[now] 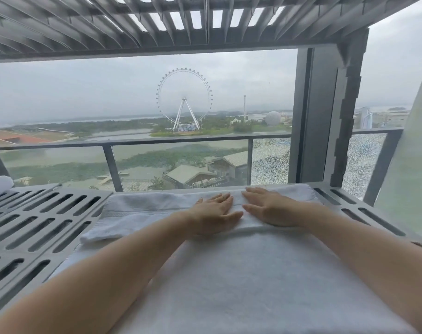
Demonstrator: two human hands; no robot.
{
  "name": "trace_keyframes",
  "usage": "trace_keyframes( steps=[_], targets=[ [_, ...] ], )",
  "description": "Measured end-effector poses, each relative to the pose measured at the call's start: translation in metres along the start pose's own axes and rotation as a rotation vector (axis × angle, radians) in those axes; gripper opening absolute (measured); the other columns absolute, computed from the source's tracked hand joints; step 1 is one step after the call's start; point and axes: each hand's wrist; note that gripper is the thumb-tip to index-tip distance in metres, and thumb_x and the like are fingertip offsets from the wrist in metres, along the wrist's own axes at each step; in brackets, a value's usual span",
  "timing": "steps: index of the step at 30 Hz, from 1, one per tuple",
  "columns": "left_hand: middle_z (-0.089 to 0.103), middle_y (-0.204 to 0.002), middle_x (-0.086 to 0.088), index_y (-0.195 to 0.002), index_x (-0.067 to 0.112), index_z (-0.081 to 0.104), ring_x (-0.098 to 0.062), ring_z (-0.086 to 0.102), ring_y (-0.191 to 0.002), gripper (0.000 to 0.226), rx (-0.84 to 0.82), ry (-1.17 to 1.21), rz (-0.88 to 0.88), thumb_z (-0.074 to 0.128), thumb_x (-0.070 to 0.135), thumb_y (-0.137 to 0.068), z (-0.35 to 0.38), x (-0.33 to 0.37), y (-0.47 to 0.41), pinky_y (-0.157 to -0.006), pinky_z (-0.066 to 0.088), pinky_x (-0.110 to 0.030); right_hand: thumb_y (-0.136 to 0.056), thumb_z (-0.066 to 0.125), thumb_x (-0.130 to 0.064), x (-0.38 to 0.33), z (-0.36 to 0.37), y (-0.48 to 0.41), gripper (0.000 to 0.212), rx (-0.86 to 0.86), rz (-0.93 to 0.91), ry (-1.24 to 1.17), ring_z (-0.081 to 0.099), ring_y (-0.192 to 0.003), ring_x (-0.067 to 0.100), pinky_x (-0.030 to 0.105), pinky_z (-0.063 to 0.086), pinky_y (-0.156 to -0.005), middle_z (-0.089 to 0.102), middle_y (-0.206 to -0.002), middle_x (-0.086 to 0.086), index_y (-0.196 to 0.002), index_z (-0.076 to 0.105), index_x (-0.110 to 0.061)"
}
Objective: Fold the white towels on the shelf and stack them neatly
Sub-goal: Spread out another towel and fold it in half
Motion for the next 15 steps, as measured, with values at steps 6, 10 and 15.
trace_keyframes(
  steps=[6, 10, 15],
  targets=[
    [-0.001, -0.157, 0.008, -0.147, 0.033, 0.004, -0.009, -0.004, -0.143, 0.077, -0.004, -0.020, -0.106, 0.014, 0.074, -0.083, -0.003, -0.074, 0.051, -0.116, -0.004, -0.043, -0.094, 0.022, -0.056, -0.063, 0.013, -0.016, 0.058, -0.126, -0.146, 0.037, -0.005, -0.143, 0.008, 0.047, -0.004, -0.114, -0.001, -0.156, -0.010, -0.146, 0.011, -0.033],
    [-0.002, -0.157, 0.007, -0.143, 0.047, 0.005, -0.018, -0.001, -0.144, 0.080, 0.006, -0.016, -0.286, 0.007, 0.079, -0.070, -0.006, -0.119, 0.081, -0.113, 0.000, -0.058, -0.090, 0.019, -0.063, -0.067, 0.019, -0.019, 0.058, -0.100, -0.105, 0.011, -0.005, -0.142, 0.007, 0.054, -0.008, -0.111, -0.001, -0.156, -0.016, -0.144, 0.010, -0.042],
    [0.002, -0.157, 0.005, -0.142, 0.050, 0.006, -0.023, 0.004, -0.144, 0.066, 0.029, -0.030, -0.325, 0.014, 0.076, -0.081, -0.002, -0.121, 0.079, -0.110, 0.000, -0.062, -0.088, 0.021, -0.066, -0.068, 0.020, -0.011, 0.059, -0.042, -0.069, 0.035, 0.000, -0.143, 0.007, 0.059, -0.005, -0.109, 0.004, -0.155, -0.016, -0.143, 0.014, -0.045]
  ],
)
Point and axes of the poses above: each hand's wrist, its own y-axis away from the middle knuckle, its own z-axis out of the palm, x = y × z
